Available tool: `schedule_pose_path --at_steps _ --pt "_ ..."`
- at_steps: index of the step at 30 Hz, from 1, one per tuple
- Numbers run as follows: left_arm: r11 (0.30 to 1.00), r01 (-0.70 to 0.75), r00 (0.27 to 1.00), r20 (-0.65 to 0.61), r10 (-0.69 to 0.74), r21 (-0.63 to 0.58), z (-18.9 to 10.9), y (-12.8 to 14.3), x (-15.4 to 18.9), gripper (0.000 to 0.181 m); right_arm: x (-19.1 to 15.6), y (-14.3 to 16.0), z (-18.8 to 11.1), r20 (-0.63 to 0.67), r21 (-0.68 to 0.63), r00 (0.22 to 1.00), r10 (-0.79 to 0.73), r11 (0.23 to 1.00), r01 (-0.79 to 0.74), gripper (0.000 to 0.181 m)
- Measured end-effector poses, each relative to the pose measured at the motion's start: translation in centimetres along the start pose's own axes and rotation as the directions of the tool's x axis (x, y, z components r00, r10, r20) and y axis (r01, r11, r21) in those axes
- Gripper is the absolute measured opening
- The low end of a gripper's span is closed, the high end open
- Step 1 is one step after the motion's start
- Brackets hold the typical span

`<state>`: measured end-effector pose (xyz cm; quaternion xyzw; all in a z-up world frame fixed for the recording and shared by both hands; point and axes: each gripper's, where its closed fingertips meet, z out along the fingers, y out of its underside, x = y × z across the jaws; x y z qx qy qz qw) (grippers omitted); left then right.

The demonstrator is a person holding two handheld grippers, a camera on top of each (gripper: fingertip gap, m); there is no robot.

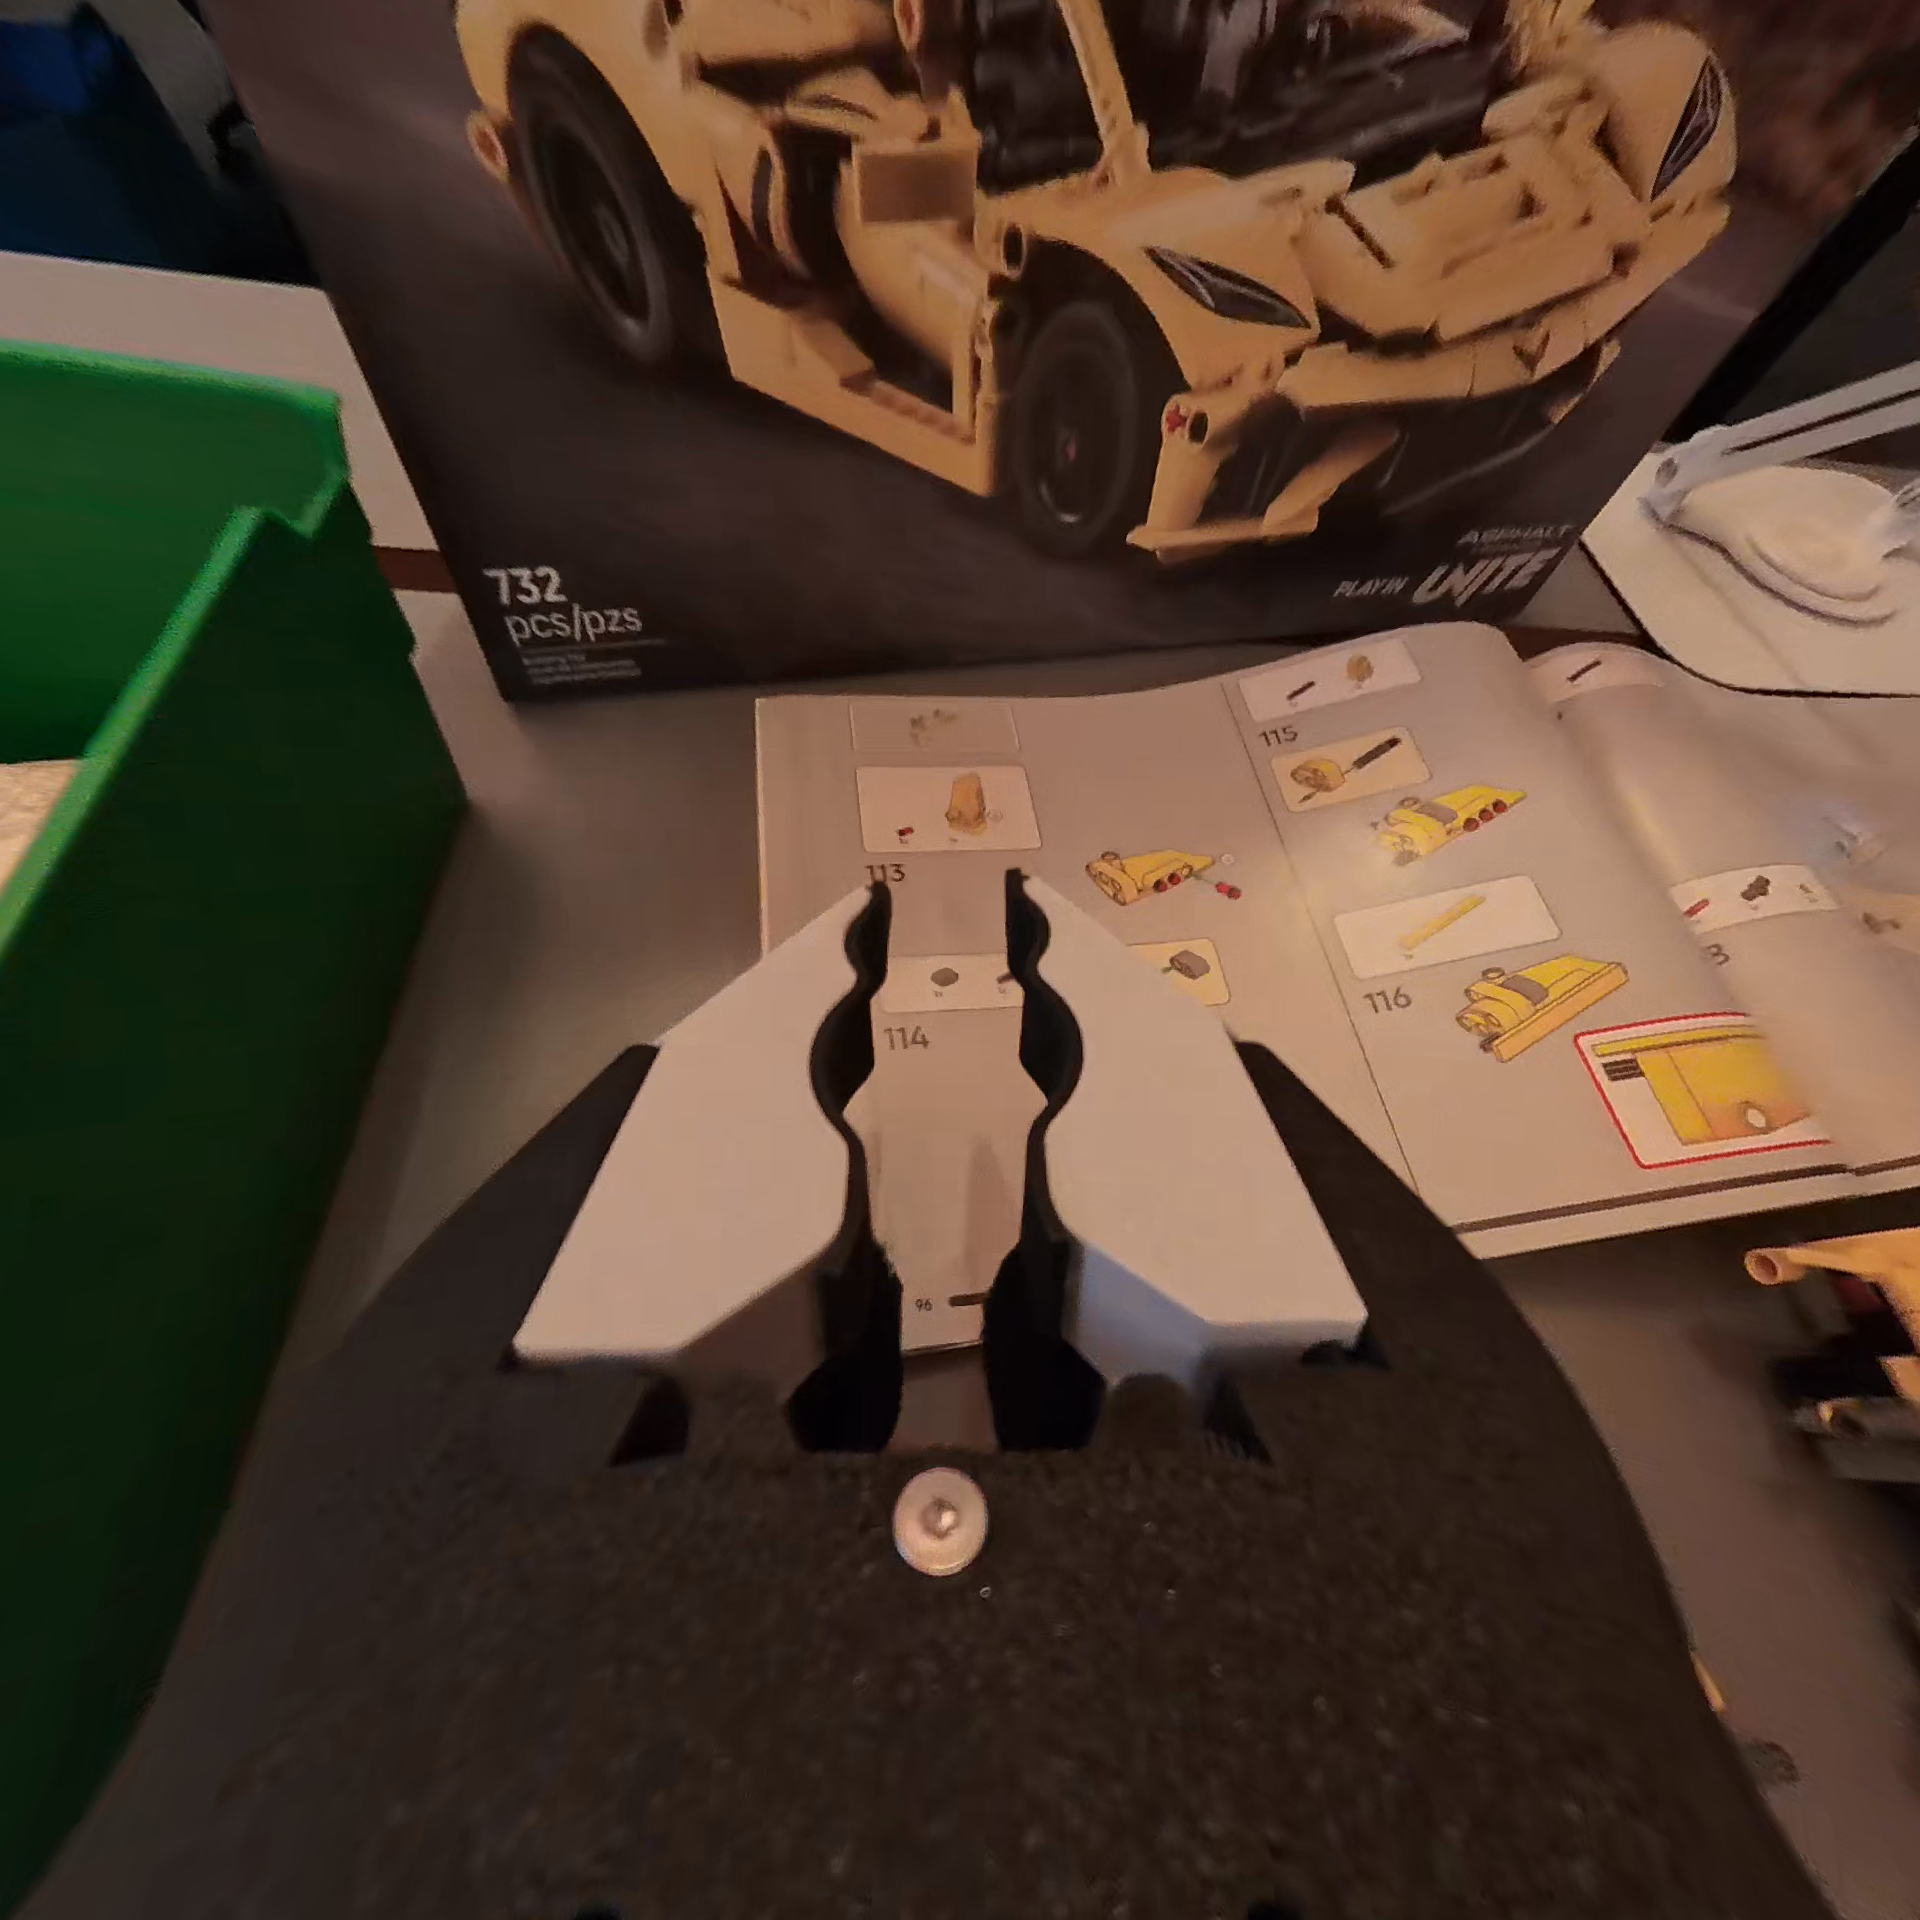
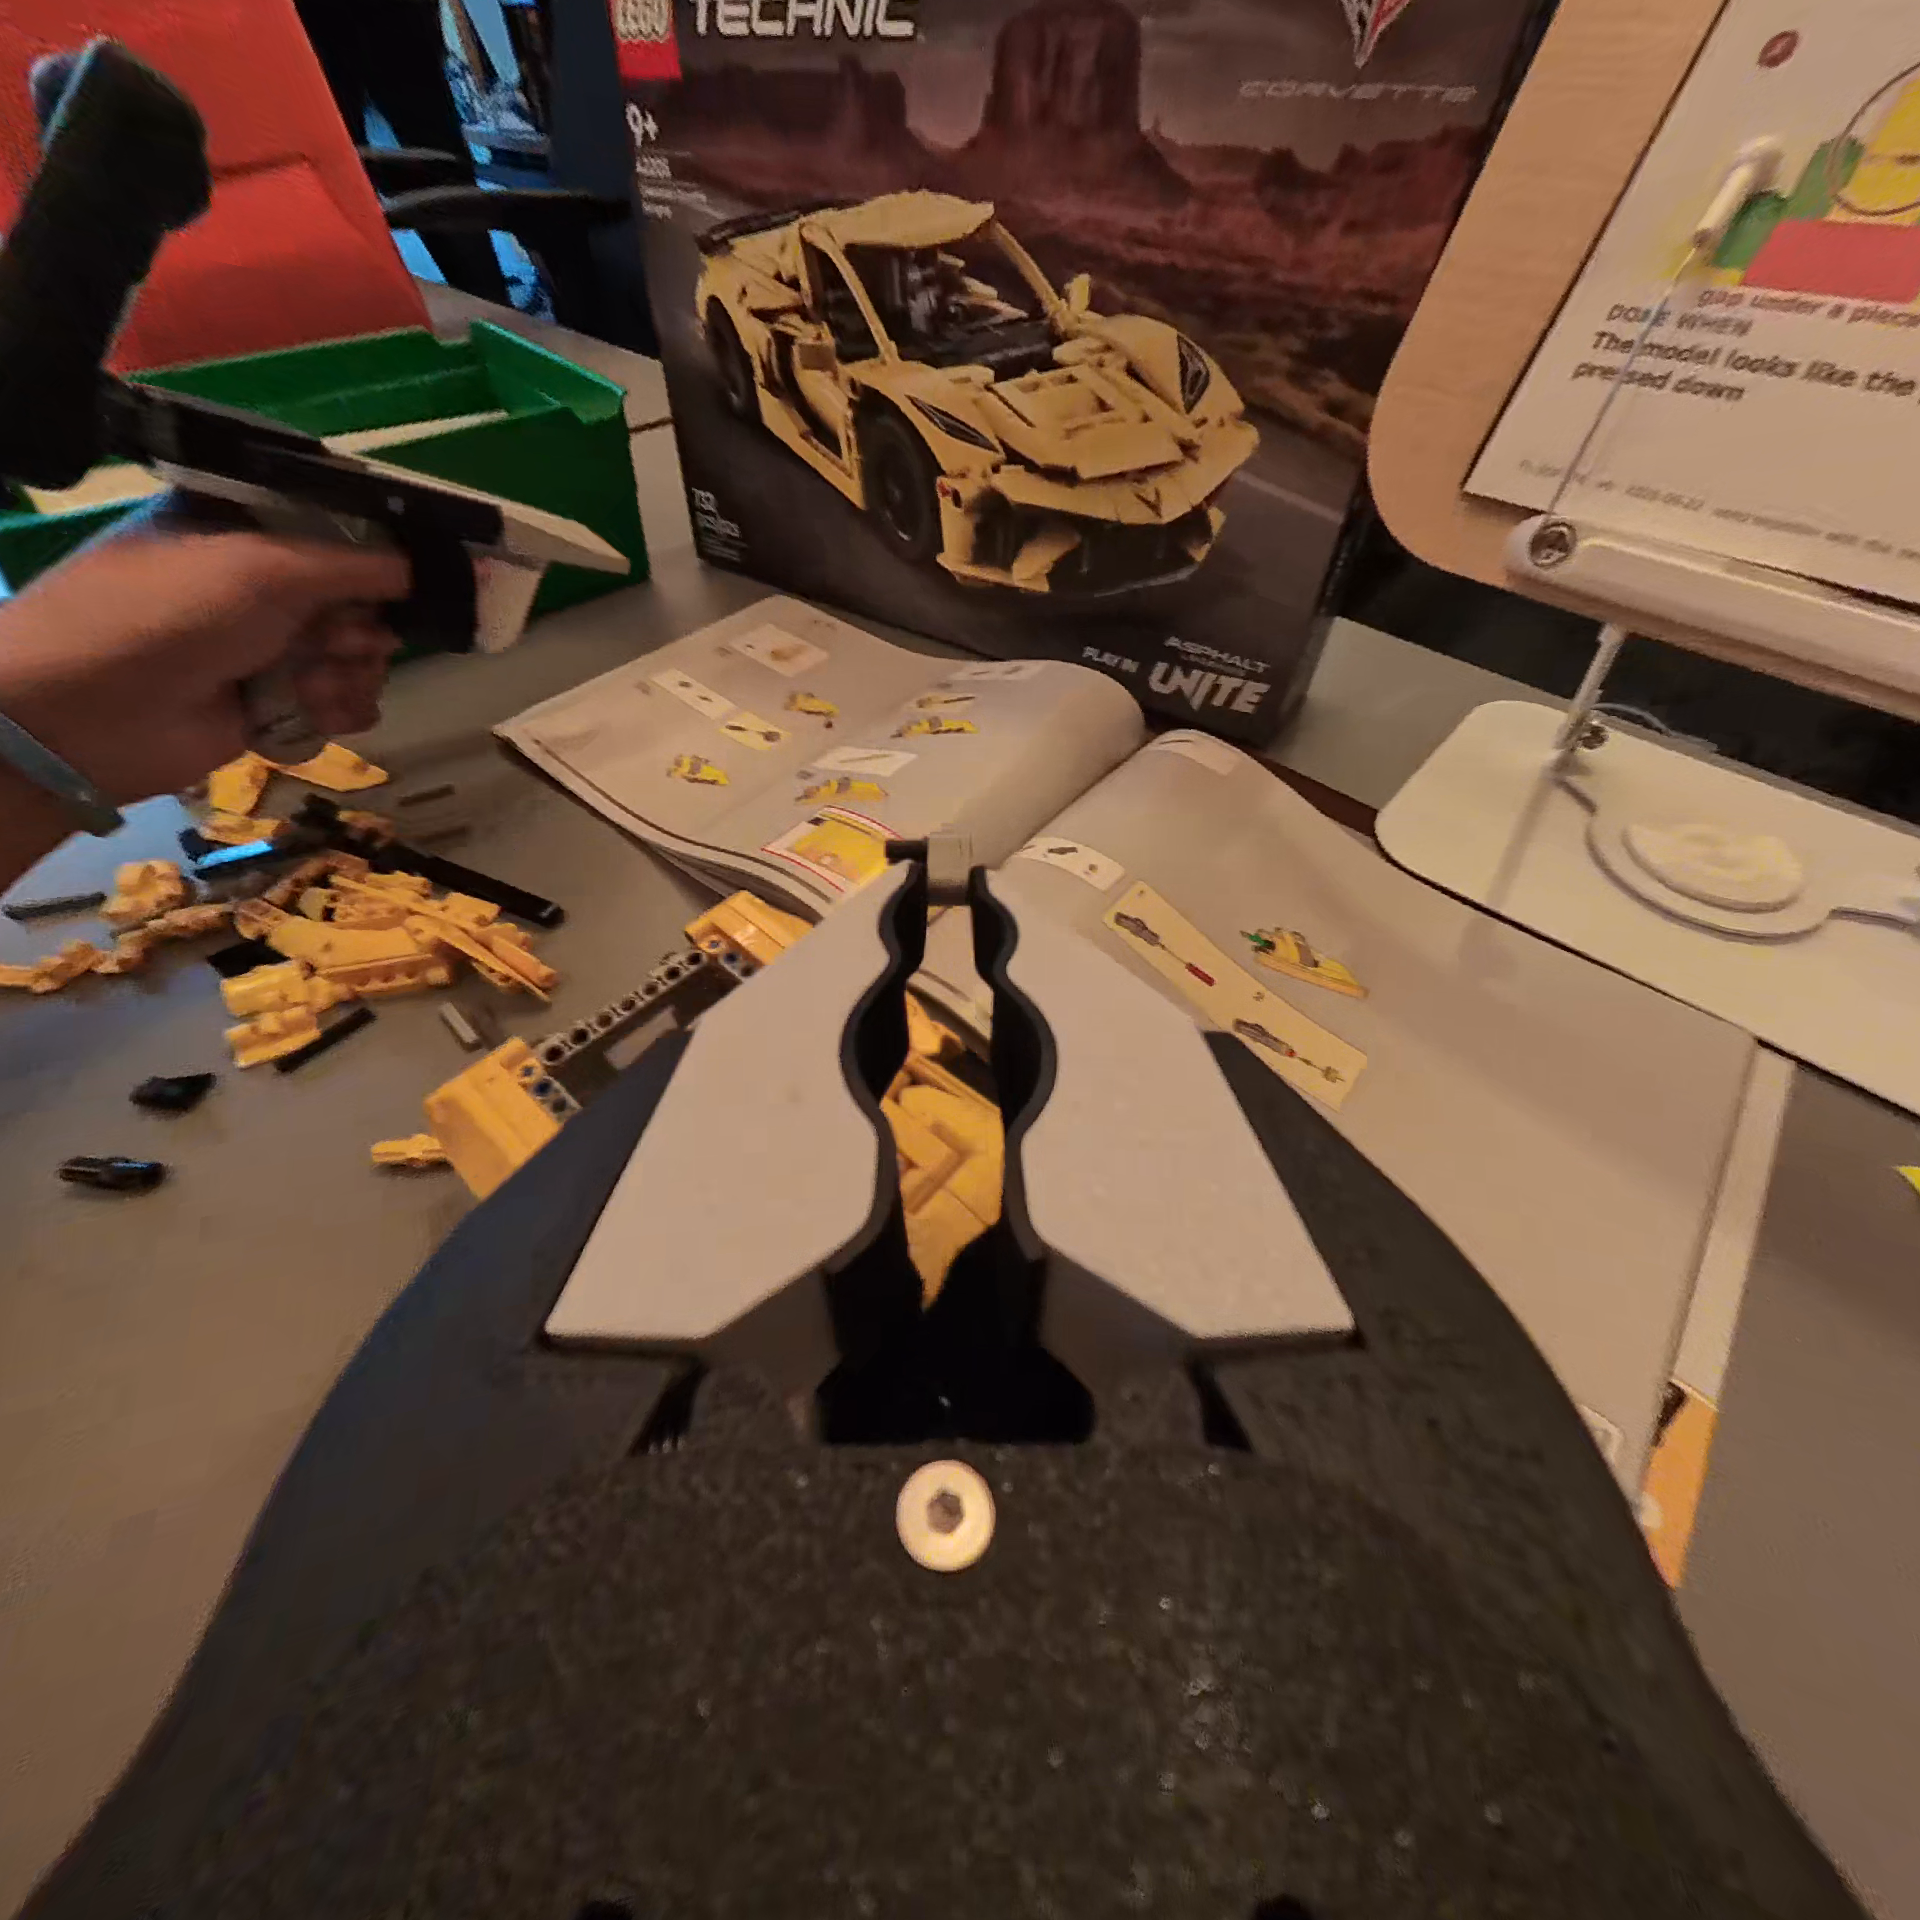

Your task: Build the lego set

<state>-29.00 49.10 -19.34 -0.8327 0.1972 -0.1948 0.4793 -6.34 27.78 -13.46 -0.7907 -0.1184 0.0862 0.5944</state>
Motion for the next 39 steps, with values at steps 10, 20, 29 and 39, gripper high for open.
schedule_pose_path --at_steps 10,20,29,39 --pt "0.996 0.082 0.993 -0.082 -0.079 0.027 0.0 -0.1 0.1 0.021 0.1 0.5 0.2 0.023 -0.003 0.999 0.030 1.000 -0.030 0.006" --pt "0.998 0.054 0.991 -0.122 -0.053 0.007 0.3 0.1 1.8 0.021 -0.7 0.1 0.1 0.062 0.000 0.998 0.012 1.000 -0.012 0.006" --pt "0.985 -0.097 0.973 -0.194 0.124 0.145 -2.0 -3.1 6.2 0.024 -6.6 -0.9 -2.4 0.327 -0.048 0.932 -0.156 0.982 0.181 0.006" --pt "0.966 -0.247 0.801 -0.577 0.158 -0.078 -13.7 8.3 21.3 0.033 -9.1 11.8 -9.8 0.426 -0.371 0.902 -0.065 0.897 0.240 0.007"
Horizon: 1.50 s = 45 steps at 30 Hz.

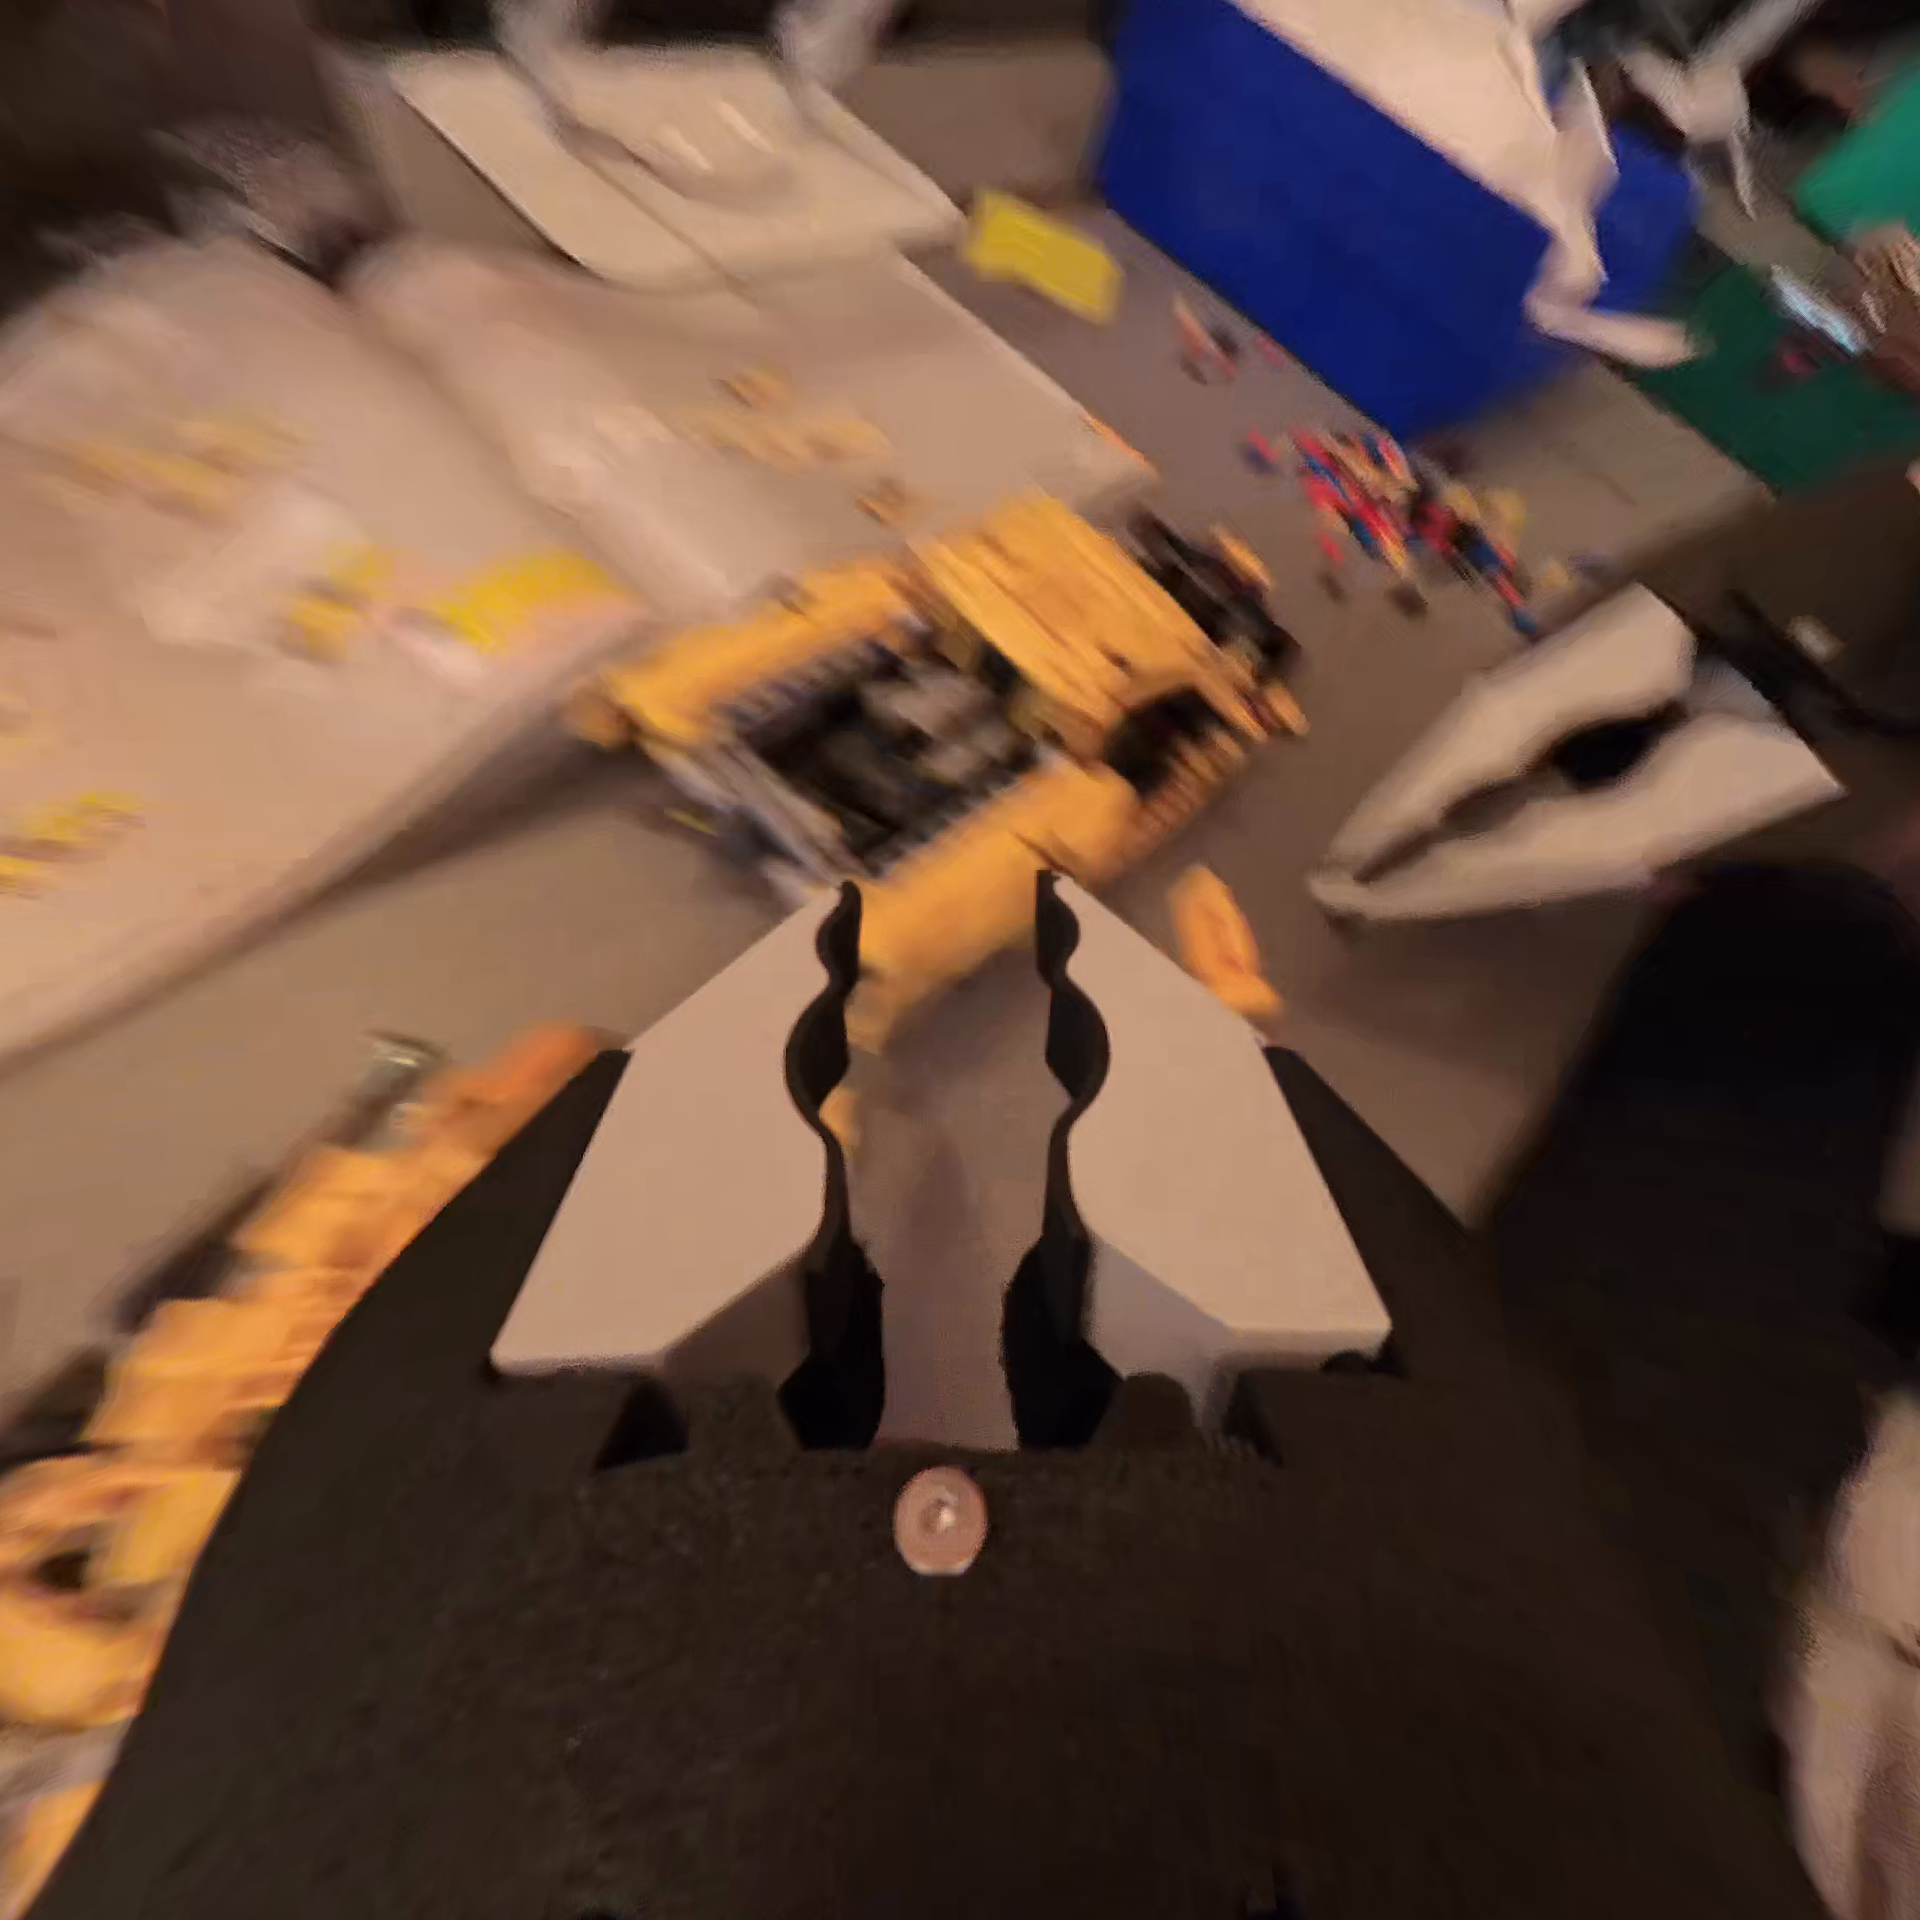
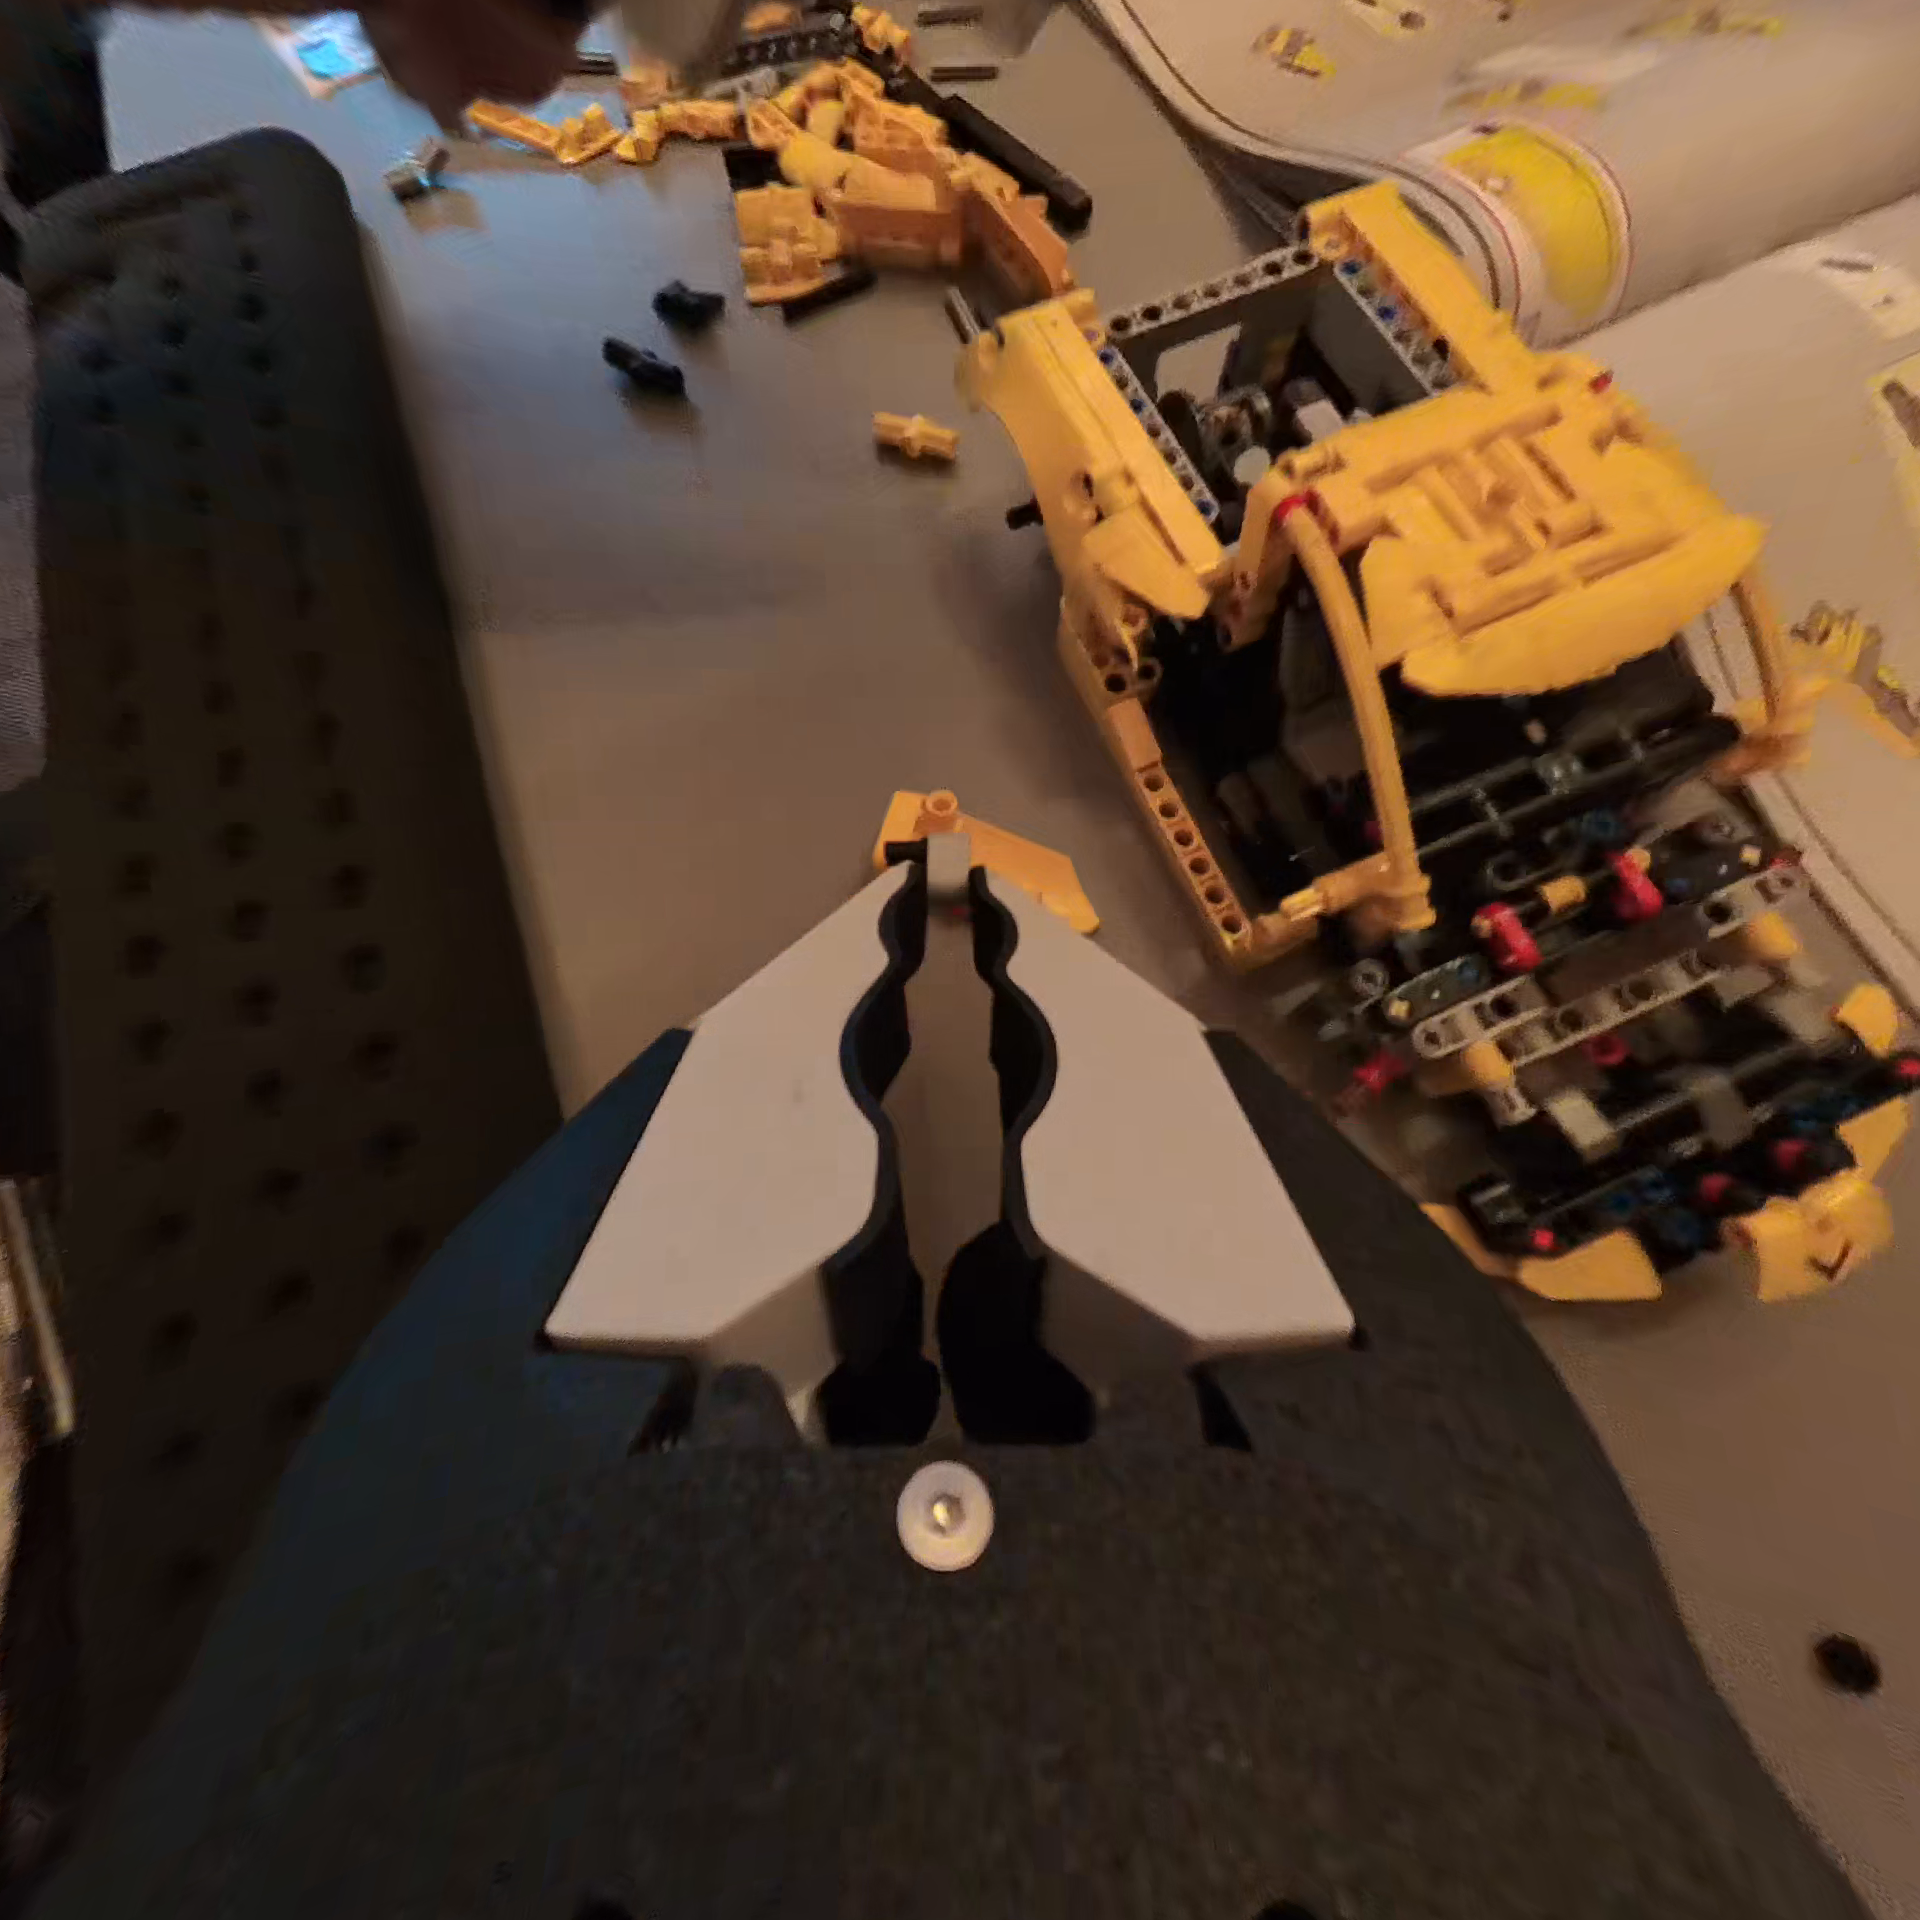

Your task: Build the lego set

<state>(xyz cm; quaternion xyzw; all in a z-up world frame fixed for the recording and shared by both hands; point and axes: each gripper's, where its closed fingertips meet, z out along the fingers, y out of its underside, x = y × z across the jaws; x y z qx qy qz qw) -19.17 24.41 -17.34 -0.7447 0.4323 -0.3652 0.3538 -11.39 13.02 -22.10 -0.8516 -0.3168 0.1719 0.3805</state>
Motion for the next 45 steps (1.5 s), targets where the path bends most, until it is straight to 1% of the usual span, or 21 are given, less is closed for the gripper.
schedule_pose_path --at_steps 1,3,5,7,9,11,14,17,24,26,32,36,39,42,45 --pt "0.998 -0.016 0.999 -0.044 0.013 -0.057 0.6 2.1 2.8 0.034 0.2 0.4 0.2 -0.034 0.000 0.999 0.006 1.000 -0.006 0.006" --pt "0.987 -0.040 0.997 -0.064 0.030 -0.153 1.6 5.6 7.0 0.035 0.8 1.3 0.5 -0.090 -0.001 0.996 0.016 1.000 -0.016 0.006" --pt "0.981 -0.060 0.997 -0.055 0.050 -0.182 2.3 7.2 9.5 0.035 0.5 1.9 0.7 -0.078 0.003 0.996 0.047 0.999 -0.047 0.007" --pt "0.981 -0.069 0.997 -0.031 0.065 -0.182 3.0 7.7 10.5 0.036 0.3 2.4 0.9 -0.078 -0.001 0.996 0.040 0.999 -0.040 0.006" --pt "0.974 -0.067 0.998 -0.015 0.066 -0.216 4.0 8.4 10.8 0.040 0.6 2.6 0.8 -0.112 0.019 0.993 0.031 0.999 -0.029 0.006" --pt "0.965 -0.058 0.998 0.020 0.065 -0.256 4.7 8.9 10.3 0.044 0.8 3.0 0.8 -0.116 0.034 0.992 0.050 0.998 -0.047 0.006" --pt "0.969 -0.051 0.997 0.035 0.062 -0.244 5.3 8.3 10.1 0.046 1.7 4.1 0.6 -0.157 0.009 0.987 0.038 0.999 -0.037 0.007" --pt "0.965 -0.039 0.998 0.039 0.051 -0.261 5.9 8.5 9.9 0.047 2.7 4.1 0.2 -0.206 0.018 0.978 0.013 1.000 -0.009 0.007" --pt "0.976 0.018 1.000 -0.014 -0.022 -0.216 5.9 8.0 10.3 0.047 3.0 3.7 -0.1 -0.186 0.065 0.980 0.075 0.996 -0.064 0.007" --pt "0.974 0.022 0.999 -0.025 -0.029 -0.227 6.0 8.1 10.4 0.047 3.0 3.7 -0.1 -0.166 0.071 0.981 0.100 0.993 -0.090 0.007" --pt "0.962 0.011 0.999 -0.029 -0.020 -0.273 6.4 8.8 10.6 0.047 2.4 3.4 0.0 -0.117 0.091 0.986 0.122 0.990 -0.112 0.006" --pt "0.960 0.009 1.000 -0.026 -0.017 -0.278 6.5 8.9 10.5 0.047 1.4 1.7 0.4 -0.055 0.142 0.986 0.160 0.978 -0.151 0.006" --pt "0.958 -0.015 1.000 -0.021 0.010 -0.286 6.6 8.9 10.6 0.047 0.9 1.5 1.4 -0.068 0.104 0.990 0.127 0.987 -0.120 0.006" --pt "0.953 -0.056 0.998 0.002 0.059 -0.299 6.9 8.9 10.4 0.043 0.2 1.0 2.0 -0.073 0.086 0.994 0.084 0.993 -0.078 0.006" --pt "0.947 -0.092 0.993 0.045 0.111 -0.309 7.1 8.9 9.8 0.027 0.3 1.0 2.6 -0.095 0.046 0.993 0.067 0.997 -0.063 0.006"
